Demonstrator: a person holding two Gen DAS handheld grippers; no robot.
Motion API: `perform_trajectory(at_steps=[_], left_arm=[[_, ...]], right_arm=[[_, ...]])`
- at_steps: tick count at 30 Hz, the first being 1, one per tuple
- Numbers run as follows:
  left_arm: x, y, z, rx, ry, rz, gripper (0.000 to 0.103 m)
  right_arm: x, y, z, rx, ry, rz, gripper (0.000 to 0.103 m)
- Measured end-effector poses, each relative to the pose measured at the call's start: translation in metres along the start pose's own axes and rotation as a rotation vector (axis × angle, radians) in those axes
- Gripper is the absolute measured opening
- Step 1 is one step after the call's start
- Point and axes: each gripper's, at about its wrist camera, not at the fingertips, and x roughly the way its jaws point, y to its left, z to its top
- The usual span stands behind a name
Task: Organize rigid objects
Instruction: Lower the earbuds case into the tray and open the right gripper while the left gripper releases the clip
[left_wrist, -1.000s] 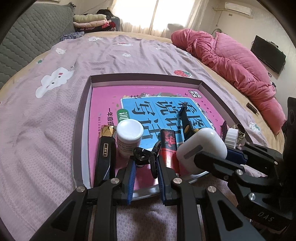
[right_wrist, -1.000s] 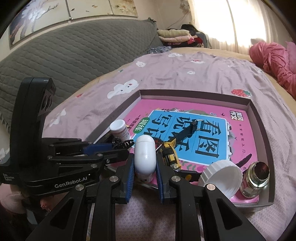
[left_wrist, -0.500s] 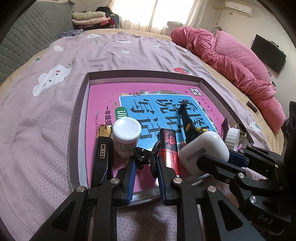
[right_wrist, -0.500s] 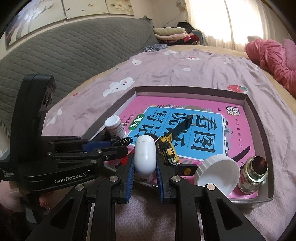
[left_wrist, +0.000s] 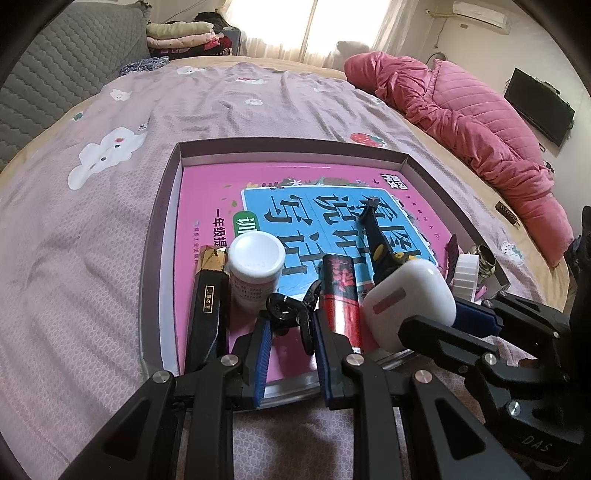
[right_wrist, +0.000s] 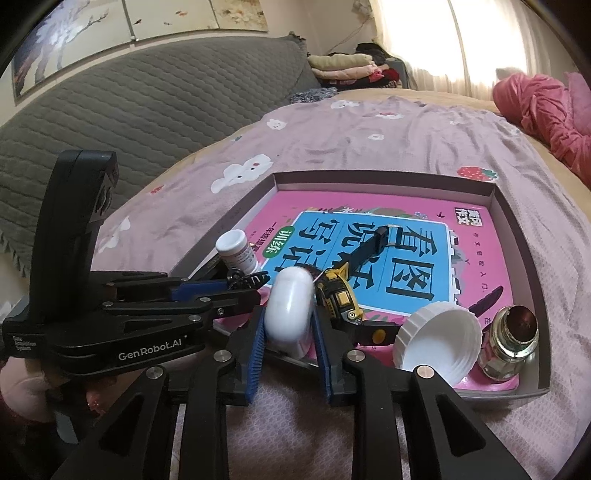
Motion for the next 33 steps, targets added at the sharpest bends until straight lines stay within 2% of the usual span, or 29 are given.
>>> perform_trajectory(at_steps=[23,27,33], left_arm=[[-0.012,0.003,-0.004,-0.004,-0.012,0.028,0.025],[-0.017,0.002,-0.005,-0.006,-0.024,0.037,0.029],[-0.024,0.002,-0.008,-0.004,-0.038,0.044,0.035]], right_arm=[[-0.021,0.005,-0.001,-0.008,-0.043,-0.005,0.029],[-0.027,0.004,-0.002,-0.005,-0.055,-0.011,0.036],[-0.035,0.002,-0.001,0.0,-0.071,-0.029,0.036]])
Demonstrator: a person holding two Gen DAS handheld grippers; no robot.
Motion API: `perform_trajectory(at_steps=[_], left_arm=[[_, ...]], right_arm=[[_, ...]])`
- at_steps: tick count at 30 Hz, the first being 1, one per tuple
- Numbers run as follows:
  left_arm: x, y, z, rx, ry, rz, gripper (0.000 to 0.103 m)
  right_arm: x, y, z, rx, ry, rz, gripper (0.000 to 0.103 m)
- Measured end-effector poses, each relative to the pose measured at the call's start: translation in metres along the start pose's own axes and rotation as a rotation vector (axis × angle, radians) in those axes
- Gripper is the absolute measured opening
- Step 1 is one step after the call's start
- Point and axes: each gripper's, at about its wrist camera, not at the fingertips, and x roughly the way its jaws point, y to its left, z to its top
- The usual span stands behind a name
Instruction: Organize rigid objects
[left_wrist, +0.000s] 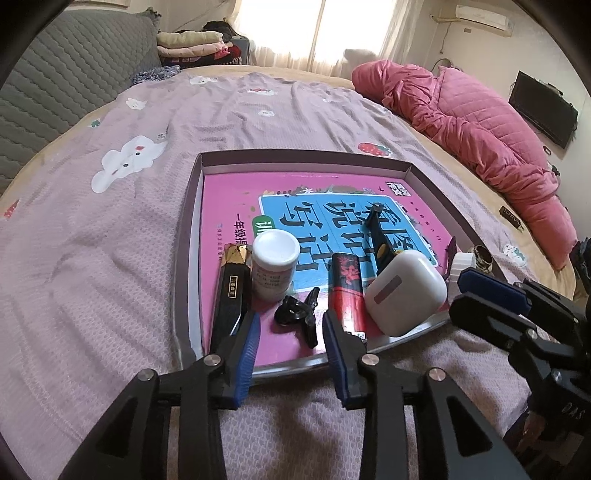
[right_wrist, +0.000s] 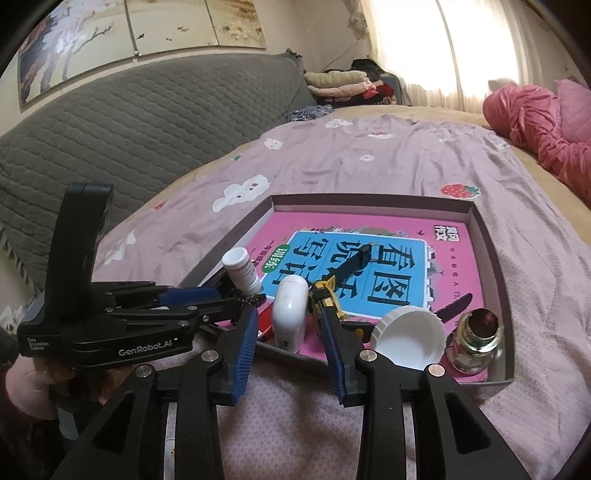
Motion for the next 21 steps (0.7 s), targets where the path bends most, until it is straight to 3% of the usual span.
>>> perform_trajectory(at_steps=[6,10,17,21], left_arm=[[-0.008,-0.002,-0.003,0.007,-0.014,0.009,0.038],[-0.016,-0.006,-0.007,0.016,-0.033,0.018,0.05],[-0.028,-0.014,-0.014,0.028,-0.051,0.022,0.052],[-0.041,-0.023,-0.017,0.054,-0.082,0.019,0.061]], right_arm=[[-0.008,-0.006,0.0,0.022,-0.013,-0.021,0.041],[-0.014,-0.01,-0.001,0.048,-0.024,-0.03,0.046],[-0.024,-0.014,-0.005,0.071,-0.027,-0.058,0.05],[-0.03,-0.013,-0.008,0.07,-0.03,-0.075,0.055]])
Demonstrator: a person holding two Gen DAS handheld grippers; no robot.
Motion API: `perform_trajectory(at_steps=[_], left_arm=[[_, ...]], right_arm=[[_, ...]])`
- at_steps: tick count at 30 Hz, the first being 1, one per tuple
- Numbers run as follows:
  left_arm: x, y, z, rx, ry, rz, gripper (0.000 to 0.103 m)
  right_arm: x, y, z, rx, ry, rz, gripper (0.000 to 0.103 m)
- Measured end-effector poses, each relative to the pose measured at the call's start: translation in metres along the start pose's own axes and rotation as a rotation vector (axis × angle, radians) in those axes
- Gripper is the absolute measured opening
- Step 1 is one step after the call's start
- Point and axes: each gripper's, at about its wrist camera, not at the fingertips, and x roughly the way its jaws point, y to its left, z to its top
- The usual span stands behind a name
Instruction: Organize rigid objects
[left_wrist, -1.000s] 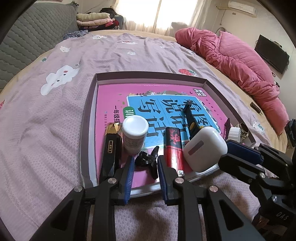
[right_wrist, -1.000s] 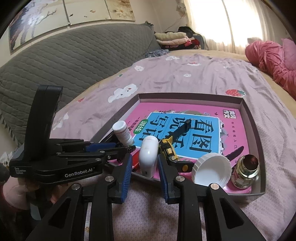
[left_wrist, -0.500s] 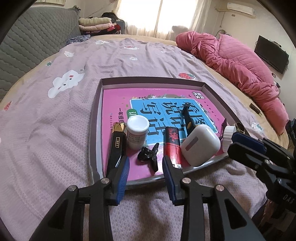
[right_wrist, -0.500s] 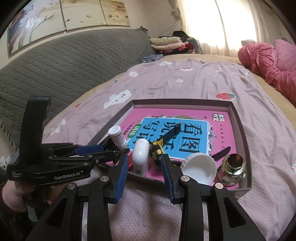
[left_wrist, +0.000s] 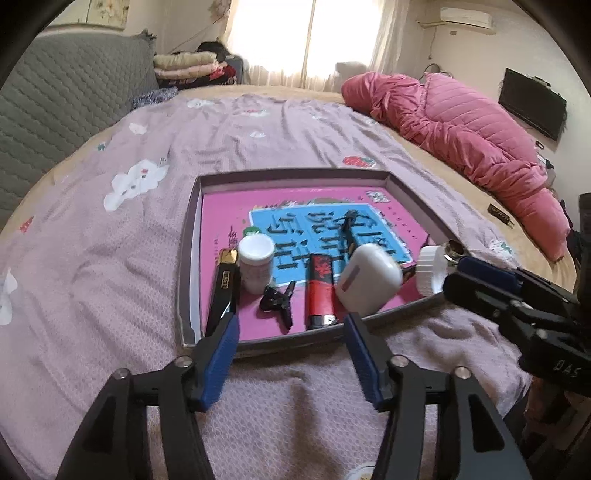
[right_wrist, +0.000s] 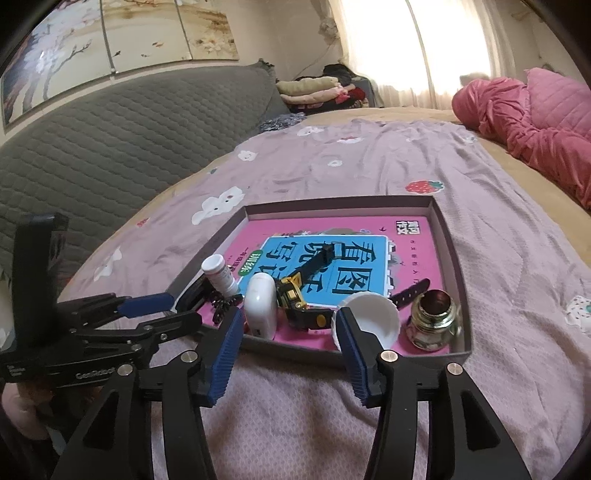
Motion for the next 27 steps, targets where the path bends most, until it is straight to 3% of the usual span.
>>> perform_trajectory(at_steps=[8,20,27], left_arm=[[-0.028,-0.013,0.0,0.002,-0.066,-0.002,0.062],[-0.037,-0.014,-0.017,-0.048,-0.014,0.007,0.062],[-0.04,-0.014,-0.023,-0.069,0.025,0.083,0.062]], right_arm=[[-0.014,0.001,-0.005,-0.007,-0.006,-0.049,0.069],[-0.039,-0.003,-0.016,0.017,-0.004,-0.103,0.075],[-0.05,0.001,-0.022,0.009,-0.002,-0.142,0.075]])
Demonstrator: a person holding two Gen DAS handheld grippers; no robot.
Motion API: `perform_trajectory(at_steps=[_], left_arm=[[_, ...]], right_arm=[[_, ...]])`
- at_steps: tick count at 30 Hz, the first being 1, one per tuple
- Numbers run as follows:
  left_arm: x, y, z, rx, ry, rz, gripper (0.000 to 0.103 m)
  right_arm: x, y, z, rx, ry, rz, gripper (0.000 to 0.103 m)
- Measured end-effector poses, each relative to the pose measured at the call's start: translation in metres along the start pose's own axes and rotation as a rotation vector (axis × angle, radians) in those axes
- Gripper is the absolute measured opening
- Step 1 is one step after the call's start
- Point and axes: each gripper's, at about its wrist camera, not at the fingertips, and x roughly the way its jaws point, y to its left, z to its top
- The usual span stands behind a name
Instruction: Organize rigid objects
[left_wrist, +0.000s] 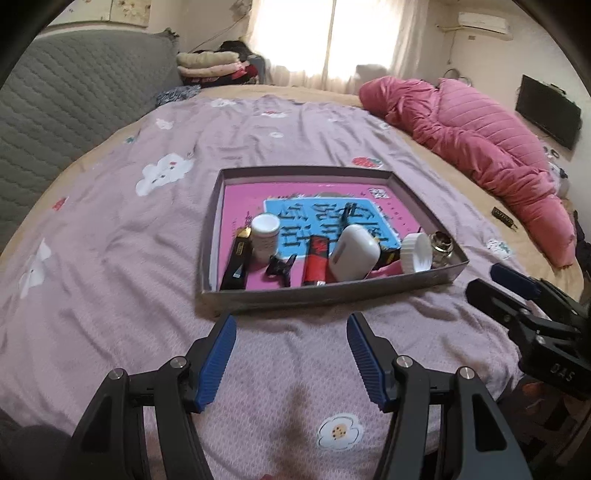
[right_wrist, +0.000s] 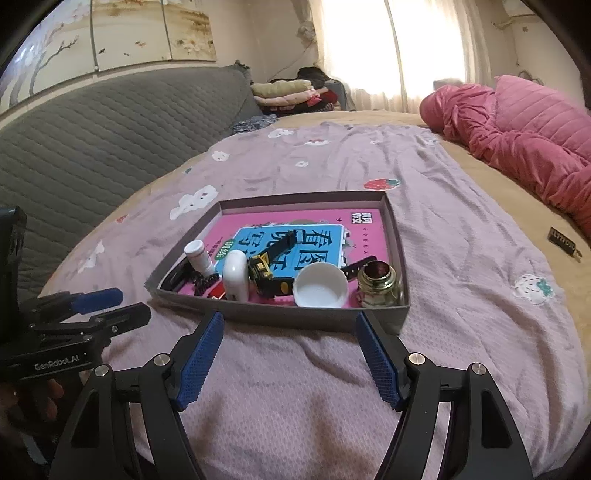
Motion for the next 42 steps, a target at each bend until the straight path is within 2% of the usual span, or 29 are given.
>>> perform_trajectory(at_steps=[3,16,27,42], left_arm=[[-0.005,0.0,-0.003,-0.016,-0.002,0.018,0.062],[-0.015,-0.014,-0.016,-0.016,0.037,0.012,0.062],[-0.013,-0.015,-0.018,-0.031,0.033,0.018,0.062],[0.001,-0.009,-0.022,-0.041,0.069,0.033,0.062]], right_arm=[[-0.005,0.0,-0.003,0.022,0.007,-0.019,0.075],[-0.025,0.014,-0.021,0.037,0.042,-0.064,0.075],[-0.017,0.012,-0.027,0.027,0.062,-0.1,0.075],[-0.008,0.023,-0.028,-0.027,0.07,-0.076,0.076]])
